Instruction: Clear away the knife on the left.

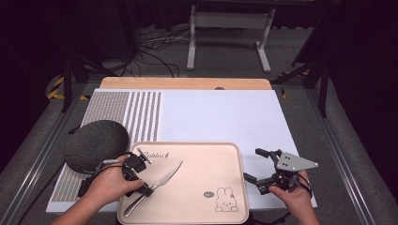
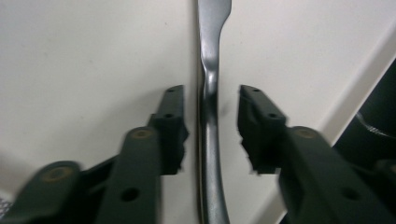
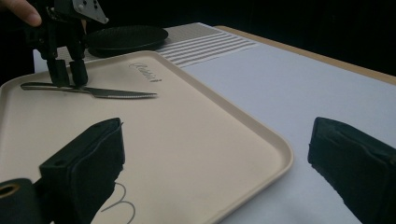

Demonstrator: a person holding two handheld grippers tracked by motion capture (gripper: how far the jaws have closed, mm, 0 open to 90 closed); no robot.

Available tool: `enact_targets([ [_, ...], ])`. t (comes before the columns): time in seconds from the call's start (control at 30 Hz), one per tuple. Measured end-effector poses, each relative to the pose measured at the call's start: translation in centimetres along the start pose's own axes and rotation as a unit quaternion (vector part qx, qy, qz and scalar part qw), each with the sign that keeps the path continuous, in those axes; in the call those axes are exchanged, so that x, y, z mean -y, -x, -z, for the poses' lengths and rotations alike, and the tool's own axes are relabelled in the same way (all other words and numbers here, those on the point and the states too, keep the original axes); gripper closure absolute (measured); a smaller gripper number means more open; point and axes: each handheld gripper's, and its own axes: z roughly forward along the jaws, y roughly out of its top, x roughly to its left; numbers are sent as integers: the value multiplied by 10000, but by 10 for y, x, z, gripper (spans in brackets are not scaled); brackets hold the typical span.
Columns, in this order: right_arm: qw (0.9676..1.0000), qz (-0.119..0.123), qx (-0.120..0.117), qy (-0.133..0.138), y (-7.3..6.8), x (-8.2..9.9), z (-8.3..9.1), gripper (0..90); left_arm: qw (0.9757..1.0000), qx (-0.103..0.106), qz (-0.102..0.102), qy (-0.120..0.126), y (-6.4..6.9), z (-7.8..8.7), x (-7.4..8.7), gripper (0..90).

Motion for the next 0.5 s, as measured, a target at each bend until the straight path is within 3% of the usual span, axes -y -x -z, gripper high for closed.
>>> enact_targets([
  [0.03, 10000, 1, -1, -2, 0, 0, 0, 48, 9999, -79, -71, 4, 2, 1, 0, 496],
  [0.07, 10000, -5, 5, -7, 0, 0, -1, 47, 9997, -154, -194, 61, 3, 2, -1, 381],
  [0.13, 10000, -9, -6, -10, 0, 0, -1, 46, 9978, -349, -479, 287, 8, 4, -3, 277],
  [0.17, 10000, -4, -10, -17, 0, 0, -1, 46, 9978, -349, -479, 287, 8, 4, -3, 258],
  [0.2, 10000, -4, -10, -17, 0, 0, -1, 46, 9963, -423, -662, 359, 11, 6, -3, 258],
  [0.23, 10000, 0, -13, -20, -1, 1, -1, 45, 9956, -436, -715, 427, 12, 6, -3, 217],
  [0.3, 10000, -4, -12, -11, 0, 0, -1, 45, 9923, -459, -982, 595, 15, 8, -5, 159],
  [0.33, 10000, -5, -14, -10, 0, 0, -1, 45, 9892, -506, -1171, 718, 18, 8, -6, 161],
  [0.37, 10000, -5, -14, -10, 0, 0, -1, 45, 9892, -506, -1171, 718, 18, 8, -6, 167],
  [0.43, 10000, -3, -15, -15, 0, 1, -1, 45, 9824, -636, -1560, 808, 20, 8, -7, 228],
  [0.47, 10000, 0, -19, -18, -1, 1, -1, 44, 9775, -688, -1797, 864, 22, 7, -8, 228],
  [0.5, 10000, -1, -19, -18, -1, 1, -1, 45, 9736, -698, -1947, 961, 24, 7, -8, 307],
])
